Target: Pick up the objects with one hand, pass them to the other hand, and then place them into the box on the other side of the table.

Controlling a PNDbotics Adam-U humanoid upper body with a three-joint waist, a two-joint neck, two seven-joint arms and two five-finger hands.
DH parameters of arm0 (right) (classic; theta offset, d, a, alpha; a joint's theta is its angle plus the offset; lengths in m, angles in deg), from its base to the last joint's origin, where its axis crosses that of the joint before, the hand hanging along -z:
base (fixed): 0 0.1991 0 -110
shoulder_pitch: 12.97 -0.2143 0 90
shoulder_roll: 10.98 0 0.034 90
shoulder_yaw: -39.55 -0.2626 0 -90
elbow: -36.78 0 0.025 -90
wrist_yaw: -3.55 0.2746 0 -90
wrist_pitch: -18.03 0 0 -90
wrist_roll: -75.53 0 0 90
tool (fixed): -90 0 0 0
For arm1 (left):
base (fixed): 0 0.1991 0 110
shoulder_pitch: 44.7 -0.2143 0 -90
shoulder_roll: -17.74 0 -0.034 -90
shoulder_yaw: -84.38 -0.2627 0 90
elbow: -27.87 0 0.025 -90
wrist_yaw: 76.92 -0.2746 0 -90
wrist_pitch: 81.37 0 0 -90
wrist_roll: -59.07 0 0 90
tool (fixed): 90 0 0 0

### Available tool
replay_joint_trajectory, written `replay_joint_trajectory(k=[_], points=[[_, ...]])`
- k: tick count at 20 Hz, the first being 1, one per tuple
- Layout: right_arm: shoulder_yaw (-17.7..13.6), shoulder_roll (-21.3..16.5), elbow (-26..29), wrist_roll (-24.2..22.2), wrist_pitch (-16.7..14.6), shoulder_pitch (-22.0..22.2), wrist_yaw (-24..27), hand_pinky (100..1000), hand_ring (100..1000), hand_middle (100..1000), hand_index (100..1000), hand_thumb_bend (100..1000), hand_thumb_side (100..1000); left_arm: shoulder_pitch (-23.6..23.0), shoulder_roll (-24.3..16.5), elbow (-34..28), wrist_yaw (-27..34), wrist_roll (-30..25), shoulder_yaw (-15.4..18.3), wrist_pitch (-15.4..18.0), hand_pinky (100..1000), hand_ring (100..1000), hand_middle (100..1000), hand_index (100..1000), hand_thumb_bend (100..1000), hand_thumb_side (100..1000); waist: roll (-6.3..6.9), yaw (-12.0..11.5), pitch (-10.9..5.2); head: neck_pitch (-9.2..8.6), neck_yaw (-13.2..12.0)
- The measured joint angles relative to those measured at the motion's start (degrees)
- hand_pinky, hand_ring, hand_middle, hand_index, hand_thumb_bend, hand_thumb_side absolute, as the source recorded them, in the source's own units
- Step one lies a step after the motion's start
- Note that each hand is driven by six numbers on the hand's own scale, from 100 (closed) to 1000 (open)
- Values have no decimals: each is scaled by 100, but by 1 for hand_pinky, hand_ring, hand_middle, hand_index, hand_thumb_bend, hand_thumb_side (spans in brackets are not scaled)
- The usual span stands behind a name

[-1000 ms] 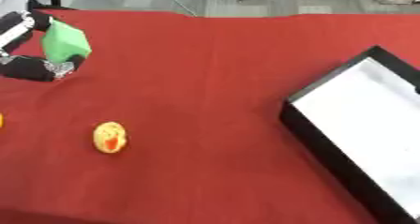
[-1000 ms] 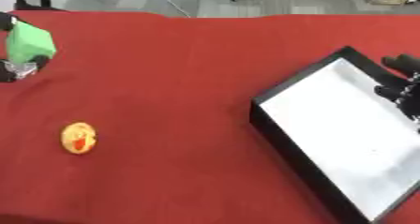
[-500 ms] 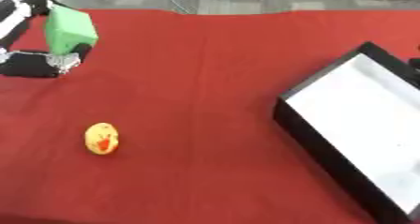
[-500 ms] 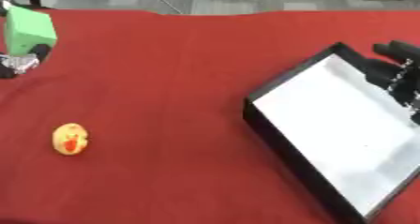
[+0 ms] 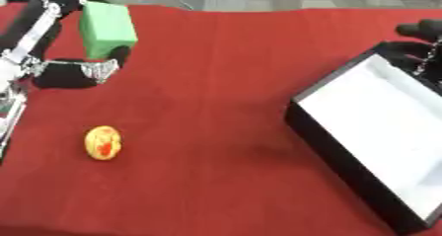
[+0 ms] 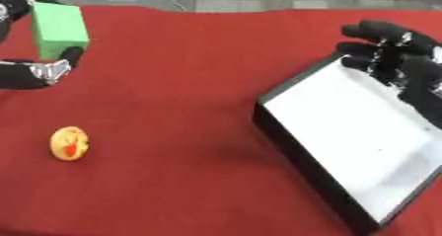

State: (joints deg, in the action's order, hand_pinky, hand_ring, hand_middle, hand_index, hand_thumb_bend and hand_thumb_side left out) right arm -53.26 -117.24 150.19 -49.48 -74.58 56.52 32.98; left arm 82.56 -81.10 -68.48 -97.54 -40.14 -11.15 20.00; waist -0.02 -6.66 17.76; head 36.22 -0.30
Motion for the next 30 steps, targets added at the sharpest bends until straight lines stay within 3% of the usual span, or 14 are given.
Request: replay_joint_trajectory(k=[7, 10, 20, 30], points=[[299, 0, 1, -100, 228, -263, -170, 1000, 1000, 1000, 1000, 100, 701, -40, 223, -20, -635, 179, -52, 221, 823, 755, 573, 628, 100, 175, -12, 2, -1, 42, -29], [395, 0, 1, -149, 256, -365, -193, 1000, 1000, 1000, 1000, 100, 710, -43, 296, -22, -909, 259, -107, 294, 795, 755, 594, 635, 100, 100, -27, 0, -1, 45, 2], [843, 23, 1, -487, 577, -1032, -223, 1000, 1000, 1000, 1000, 100, 743, -56, 466, -55, -1801, 572, -194, 767, 783, 758, 605, 643, 100, 100, -89, 8, -2, 52, 82], [1230, 133, -69, -701, 1115, -1565, -491, 1000, 1000, 1000, 1000, 100, 788, -43, 707, 28, -2716, 1132, -455, 1110, 773, 748, 593, 643, 100, 100, -141, -12, -2, 121, 151]])
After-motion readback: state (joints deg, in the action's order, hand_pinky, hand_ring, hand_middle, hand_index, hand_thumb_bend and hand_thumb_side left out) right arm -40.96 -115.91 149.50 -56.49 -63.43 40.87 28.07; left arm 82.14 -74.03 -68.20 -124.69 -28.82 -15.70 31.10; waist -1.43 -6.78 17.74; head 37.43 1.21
